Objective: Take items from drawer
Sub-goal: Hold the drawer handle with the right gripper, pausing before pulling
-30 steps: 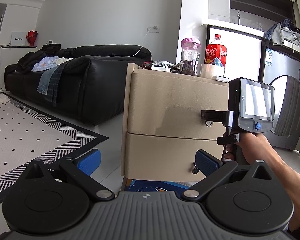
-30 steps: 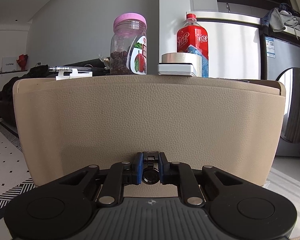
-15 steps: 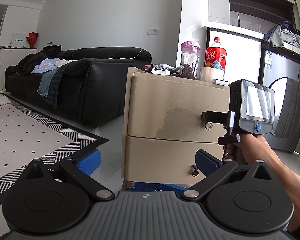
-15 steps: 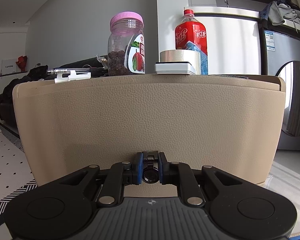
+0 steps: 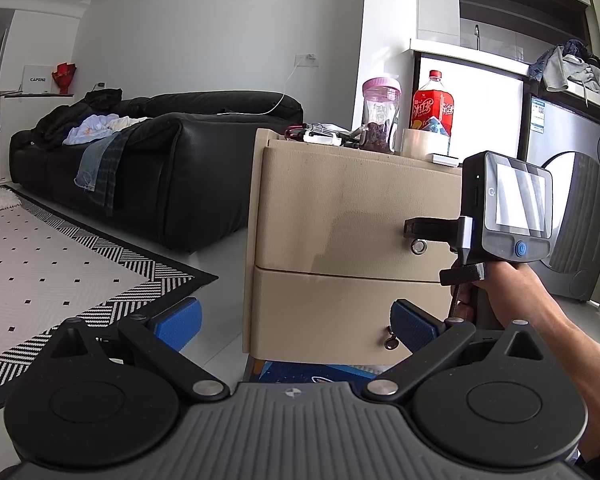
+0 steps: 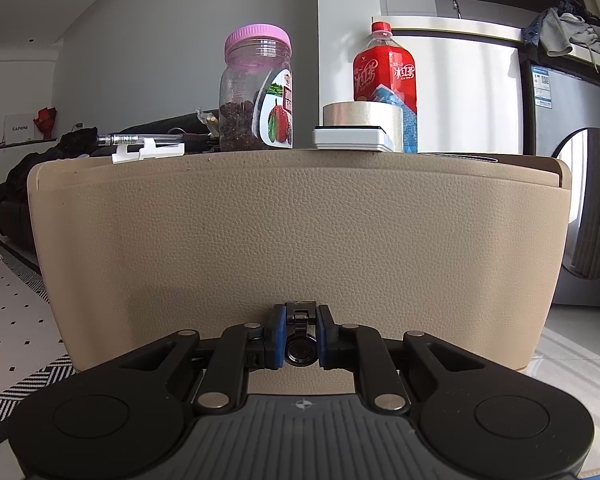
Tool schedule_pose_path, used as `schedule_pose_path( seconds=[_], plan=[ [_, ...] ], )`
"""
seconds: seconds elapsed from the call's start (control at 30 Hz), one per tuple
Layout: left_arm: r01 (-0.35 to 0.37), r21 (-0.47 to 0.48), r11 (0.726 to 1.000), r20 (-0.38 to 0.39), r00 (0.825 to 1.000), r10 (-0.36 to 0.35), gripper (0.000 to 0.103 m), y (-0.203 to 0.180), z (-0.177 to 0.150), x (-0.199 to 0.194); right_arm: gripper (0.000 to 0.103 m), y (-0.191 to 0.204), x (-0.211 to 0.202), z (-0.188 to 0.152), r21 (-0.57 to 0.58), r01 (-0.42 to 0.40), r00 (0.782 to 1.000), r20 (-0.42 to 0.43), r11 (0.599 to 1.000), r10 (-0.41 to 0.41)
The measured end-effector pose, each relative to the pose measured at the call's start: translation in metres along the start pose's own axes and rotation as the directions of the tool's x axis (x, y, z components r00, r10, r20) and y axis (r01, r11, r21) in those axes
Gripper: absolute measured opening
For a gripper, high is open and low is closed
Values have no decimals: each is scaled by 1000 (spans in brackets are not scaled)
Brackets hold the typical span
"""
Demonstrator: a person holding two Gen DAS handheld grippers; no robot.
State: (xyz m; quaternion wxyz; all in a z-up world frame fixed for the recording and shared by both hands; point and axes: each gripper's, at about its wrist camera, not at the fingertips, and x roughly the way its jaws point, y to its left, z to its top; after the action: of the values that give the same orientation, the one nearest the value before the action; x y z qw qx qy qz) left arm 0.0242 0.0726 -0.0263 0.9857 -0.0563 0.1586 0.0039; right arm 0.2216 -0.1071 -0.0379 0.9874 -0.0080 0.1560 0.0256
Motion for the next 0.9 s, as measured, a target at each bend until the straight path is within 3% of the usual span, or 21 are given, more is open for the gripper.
schedule_pose_path(
  seconds=[0.9],
  plan=[
    [-17, 3, 1000, -8, 1000, 17, 103, 2, -3, 1, 16, 3, -2, -6, 9, 17, 999, 37, 1000, -18]
  ],
)
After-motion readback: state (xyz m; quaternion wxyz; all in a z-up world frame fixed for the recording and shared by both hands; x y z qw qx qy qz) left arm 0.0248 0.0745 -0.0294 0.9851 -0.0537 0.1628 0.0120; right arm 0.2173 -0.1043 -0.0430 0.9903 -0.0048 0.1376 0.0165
